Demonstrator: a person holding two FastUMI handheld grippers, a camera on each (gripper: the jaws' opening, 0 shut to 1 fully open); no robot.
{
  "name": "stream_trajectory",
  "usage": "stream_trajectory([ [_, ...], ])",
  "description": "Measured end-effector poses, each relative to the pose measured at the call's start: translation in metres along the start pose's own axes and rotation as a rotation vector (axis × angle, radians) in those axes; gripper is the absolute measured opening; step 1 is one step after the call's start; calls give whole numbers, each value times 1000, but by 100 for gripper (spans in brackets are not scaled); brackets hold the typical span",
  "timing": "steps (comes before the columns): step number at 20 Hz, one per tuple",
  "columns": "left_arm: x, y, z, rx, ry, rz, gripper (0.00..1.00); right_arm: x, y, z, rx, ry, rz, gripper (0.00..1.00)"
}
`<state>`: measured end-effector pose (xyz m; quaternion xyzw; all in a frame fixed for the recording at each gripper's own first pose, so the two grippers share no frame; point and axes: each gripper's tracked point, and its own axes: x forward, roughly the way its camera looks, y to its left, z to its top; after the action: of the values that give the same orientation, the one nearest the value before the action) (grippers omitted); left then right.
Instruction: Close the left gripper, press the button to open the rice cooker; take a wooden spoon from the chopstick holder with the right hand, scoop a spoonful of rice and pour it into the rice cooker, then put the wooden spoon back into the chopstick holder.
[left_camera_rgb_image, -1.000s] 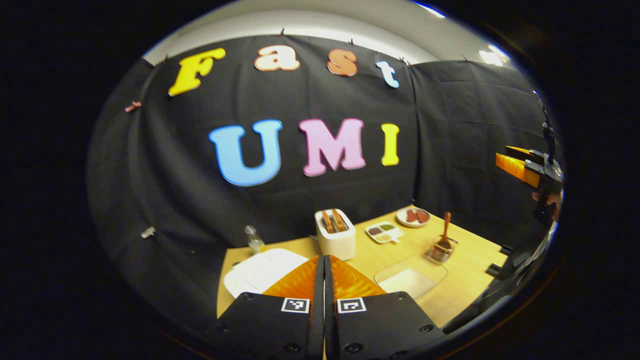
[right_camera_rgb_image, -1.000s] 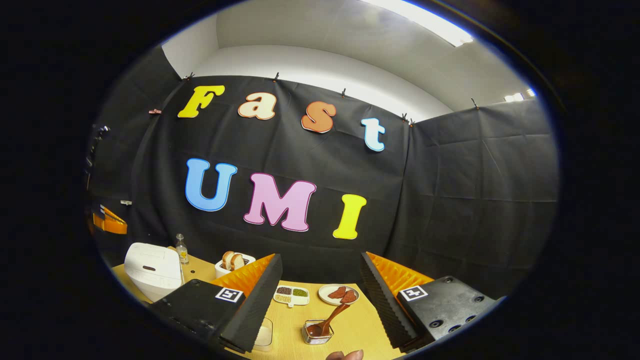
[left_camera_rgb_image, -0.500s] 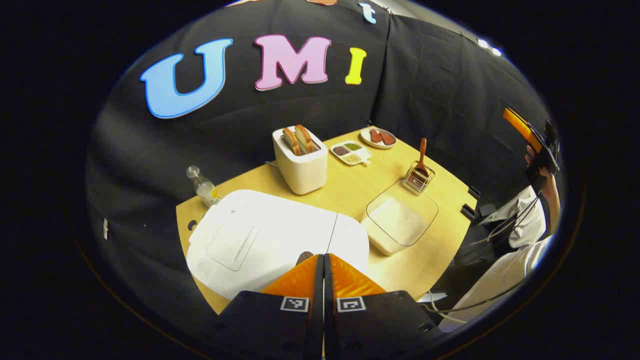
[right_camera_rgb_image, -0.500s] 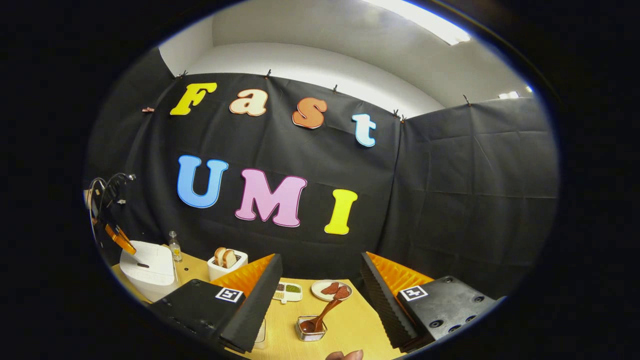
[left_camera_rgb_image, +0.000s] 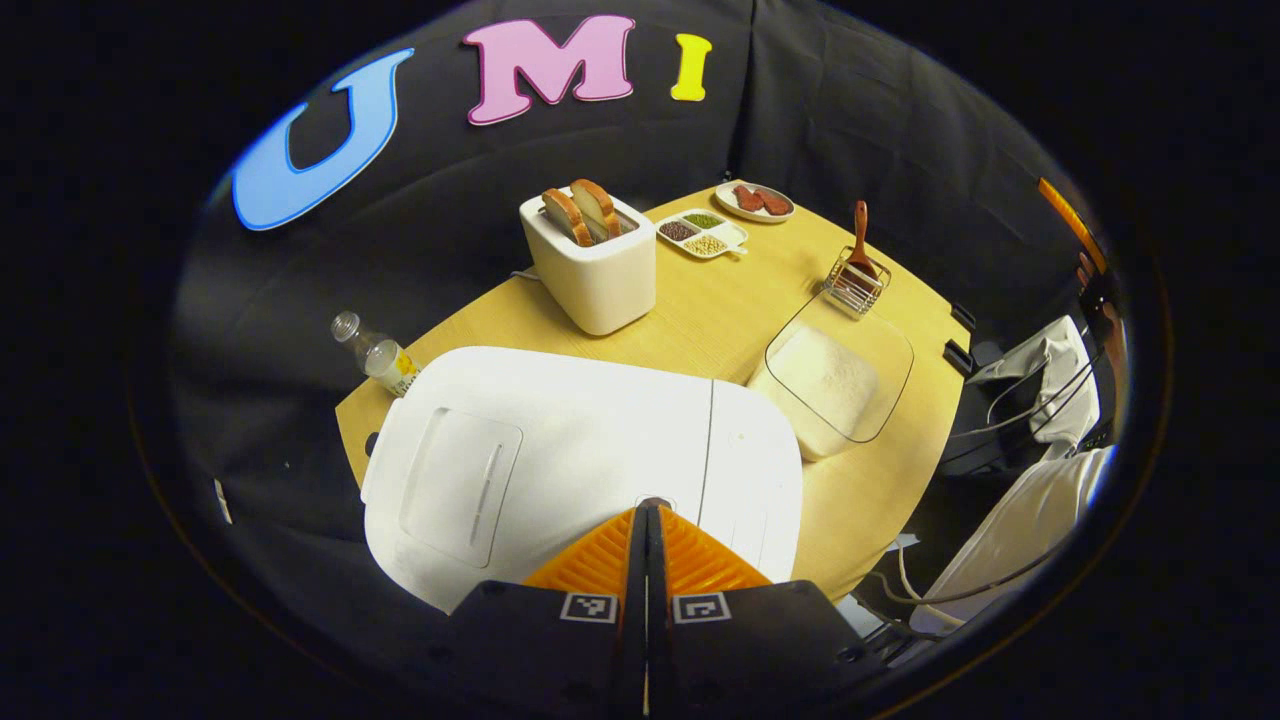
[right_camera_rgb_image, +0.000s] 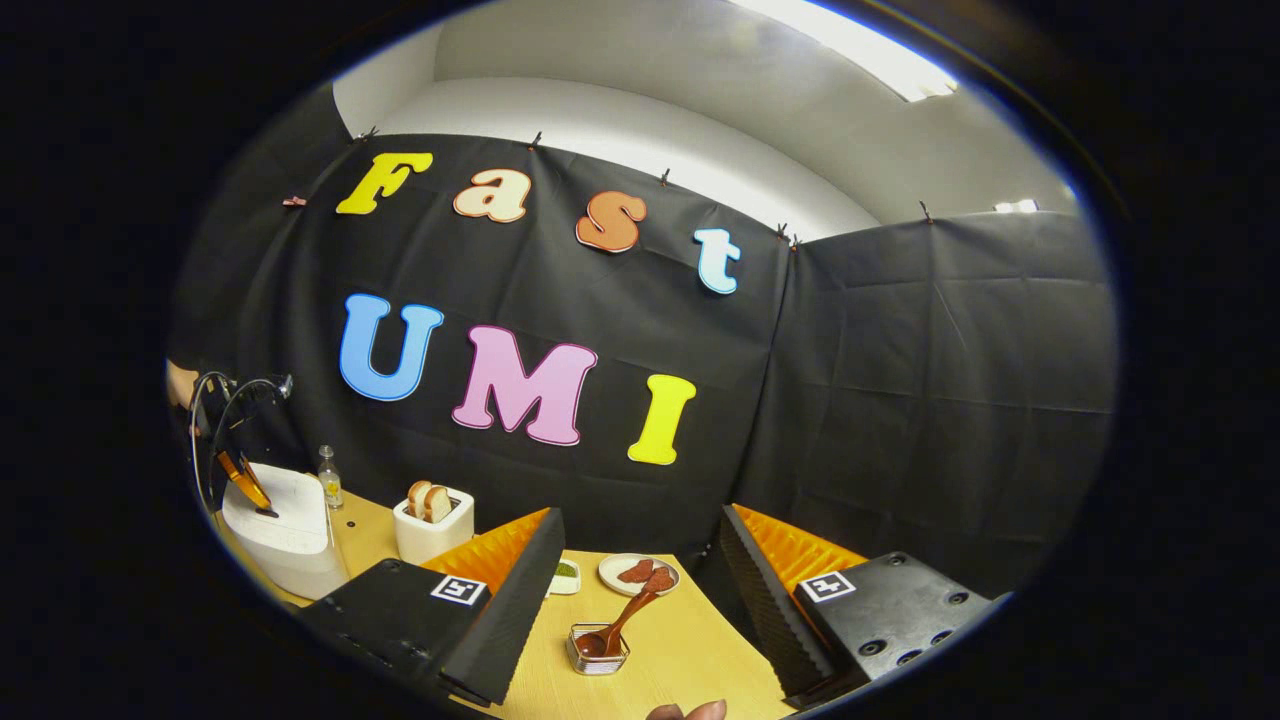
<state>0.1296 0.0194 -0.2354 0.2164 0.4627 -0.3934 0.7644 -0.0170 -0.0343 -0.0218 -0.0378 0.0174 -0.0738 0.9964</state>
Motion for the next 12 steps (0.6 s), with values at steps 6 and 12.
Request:
stream_trajectory([
  [6, 9, -3, -11, 27, 84, -12, 6, 1, 0, -4, -9, 14, -14, 98],
  [12, 2, -4, -6, 62, 83, 47, 7, 0, 7, -3, -15, 8, 1, 97],
])
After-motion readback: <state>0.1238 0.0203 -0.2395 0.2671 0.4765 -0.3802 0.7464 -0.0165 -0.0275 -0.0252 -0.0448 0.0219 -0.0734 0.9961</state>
